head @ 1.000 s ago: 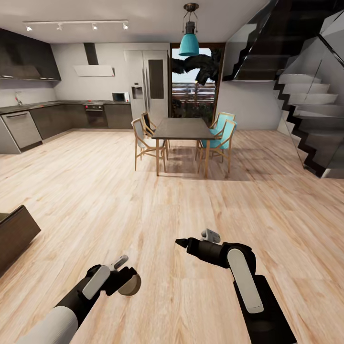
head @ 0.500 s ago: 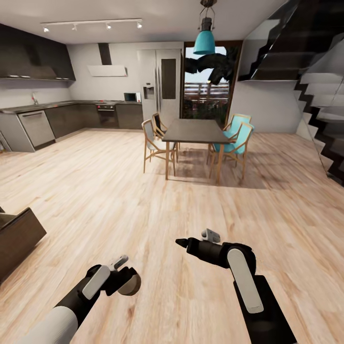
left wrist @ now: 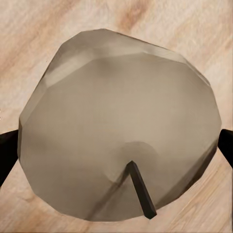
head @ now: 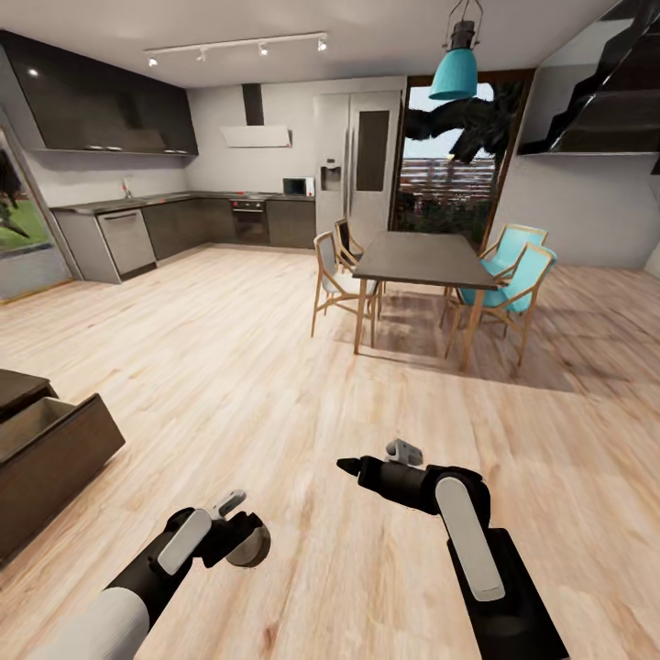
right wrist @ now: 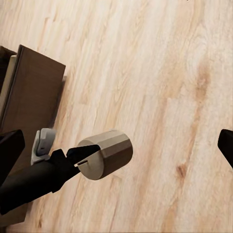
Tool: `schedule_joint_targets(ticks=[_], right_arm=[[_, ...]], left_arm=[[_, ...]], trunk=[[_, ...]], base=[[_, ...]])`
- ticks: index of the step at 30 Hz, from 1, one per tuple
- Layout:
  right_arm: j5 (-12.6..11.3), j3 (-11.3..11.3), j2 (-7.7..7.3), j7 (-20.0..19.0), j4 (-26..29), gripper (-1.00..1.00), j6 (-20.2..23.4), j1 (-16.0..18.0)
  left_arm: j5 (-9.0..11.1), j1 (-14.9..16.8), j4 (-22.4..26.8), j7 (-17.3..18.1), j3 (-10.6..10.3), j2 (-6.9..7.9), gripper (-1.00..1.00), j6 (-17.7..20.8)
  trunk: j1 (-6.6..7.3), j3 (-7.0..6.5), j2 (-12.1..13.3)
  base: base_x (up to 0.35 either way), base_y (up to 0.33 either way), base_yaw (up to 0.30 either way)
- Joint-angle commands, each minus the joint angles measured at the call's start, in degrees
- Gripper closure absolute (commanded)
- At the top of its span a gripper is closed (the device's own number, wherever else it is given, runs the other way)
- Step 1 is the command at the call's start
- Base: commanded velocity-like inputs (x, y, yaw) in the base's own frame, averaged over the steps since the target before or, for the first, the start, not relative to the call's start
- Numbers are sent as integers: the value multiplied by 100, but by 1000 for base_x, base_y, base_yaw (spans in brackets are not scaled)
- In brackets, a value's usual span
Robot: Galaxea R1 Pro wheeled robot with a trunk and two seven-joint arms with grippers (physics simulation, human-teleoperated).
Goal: Place each of the two pumpkins and all three candles from the living room inside a cabinet in the living room (use any cabinet), then make sure every cabinet is closed, and position the cauldron so it is next to a table in the living room.
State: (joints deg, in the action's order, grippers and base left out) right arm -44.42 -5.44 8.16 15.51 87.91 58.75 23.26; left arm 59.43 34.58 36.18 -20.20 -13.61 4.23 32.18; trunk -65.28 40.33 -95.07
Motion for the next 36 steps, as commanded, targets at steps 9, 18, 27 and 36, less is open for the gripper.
schedule_joint_targets(ticks=[9, 18, 27, 36], right_arm=[[-24, -43, 2, 74, -2, -100, 14, 3], [-23, -45, 2, 83, -2, -100, 14, 3], [-18, -45, 2, 140, -7, -100, 14, 3], [-14, -53, -4, 217, -19, -100, 14, 3]], left_arm=[[59, 5, 12, -63, -36, 7, 100, -3], [51, 5, 12, -65, -36, 7, 100, -2], [53, 5, 12, -63, -36, 7, 100, -2], [55, 5, 12, -63, -31, 4, 100, -5]], trunk=[[-3, 6, -3], [-3, 6, -3], [-3, 6, -3], [-3, 6, -3]], base=[[342, -98, 276], [334, -148, 276], [317, -163, 276], [248, -142, 276]])
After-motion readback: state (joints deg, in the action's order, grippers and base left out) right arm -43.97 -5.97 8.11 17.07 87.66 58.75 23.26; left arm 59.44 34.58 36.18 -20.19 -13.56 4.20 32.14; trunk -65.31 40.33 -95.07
